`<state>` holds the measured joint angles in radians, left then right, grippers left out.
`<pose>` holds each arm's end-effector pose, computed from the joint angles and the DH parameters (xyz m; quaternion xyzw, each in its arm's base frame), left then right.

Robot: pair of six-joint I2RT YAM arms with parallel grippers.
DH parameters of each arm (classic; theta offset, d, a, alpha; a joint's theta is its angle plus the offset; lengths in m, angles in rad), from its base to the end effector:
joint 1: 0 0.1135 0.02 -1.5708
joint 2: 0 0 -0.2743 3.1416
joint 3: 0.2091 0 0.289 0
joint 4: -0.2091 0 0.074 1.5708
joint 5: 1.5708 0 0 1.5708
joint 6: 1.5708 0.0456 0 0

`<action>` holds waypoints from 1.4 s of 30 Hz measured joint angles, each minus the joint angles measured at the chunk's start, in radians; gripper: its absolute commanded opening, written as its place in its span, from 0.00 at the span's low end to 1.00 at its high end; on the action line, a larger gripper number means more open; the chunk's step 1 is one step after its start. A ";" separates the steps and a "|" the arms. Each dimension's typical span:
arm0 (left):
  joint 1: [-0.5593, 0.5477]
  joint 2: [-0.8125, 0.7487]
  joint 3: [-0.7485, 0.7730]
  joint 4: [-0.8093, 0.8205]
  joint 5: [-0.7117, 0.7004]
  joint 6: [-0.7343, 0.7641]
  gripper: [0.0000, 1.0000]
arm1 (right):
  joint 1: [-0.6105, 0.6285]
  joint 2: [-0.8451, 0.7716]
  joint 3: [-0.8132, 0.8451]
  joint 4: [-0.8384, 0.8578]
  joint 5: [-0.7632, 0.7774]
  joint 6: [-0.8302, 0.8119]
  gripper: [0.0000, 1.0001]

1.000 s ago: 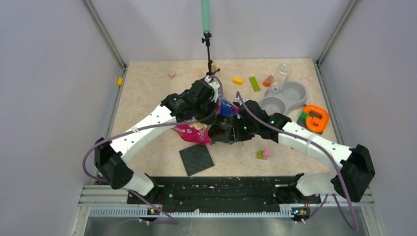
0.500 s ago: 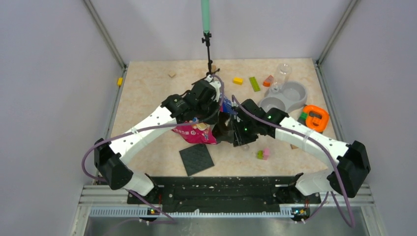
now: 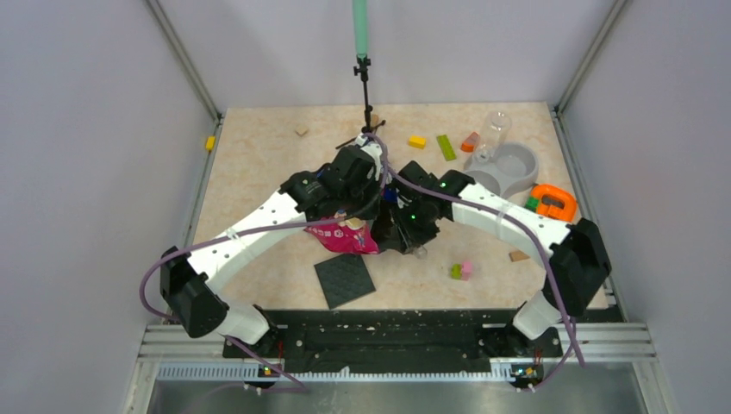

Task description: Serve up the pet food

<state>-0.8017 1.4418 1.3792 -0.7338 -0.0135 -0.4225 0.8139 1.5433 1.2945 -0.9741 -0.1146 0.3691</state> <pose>0.2468 -0.2541 0.3422 0.1720 0.9098 -0.2118 0.3126 0.2310 0.2521 0.2641 -0.2265 0.9569 0.1432 0.1120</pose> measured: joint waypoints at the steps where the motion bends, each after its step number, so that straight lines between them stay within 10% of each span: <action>1: 0.000 0.000 -0.001 0.000 -0.014 0.000 0.00 | 0.000 0.029 0.020 0.006 0.001 -0.005 0.00; 22: 0.247 -0.037 -0.068 0.026 -0.177 0.094 0.00 | -0.025 0.249 -0.024 0.726 -0.078 -0.138 0.00; 42: 0.293 -0.085 -0.033 -0.048 0.039 0.241 0.00 | 0.064 0.027 -0.249 0.832 0.071 -0.432 0.00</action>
<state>-0.5087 1.3563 1.3464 -0.7815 0.0257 -0.1814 0.8780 1.5703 1.0454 -0.1421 -0.0441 -0.0631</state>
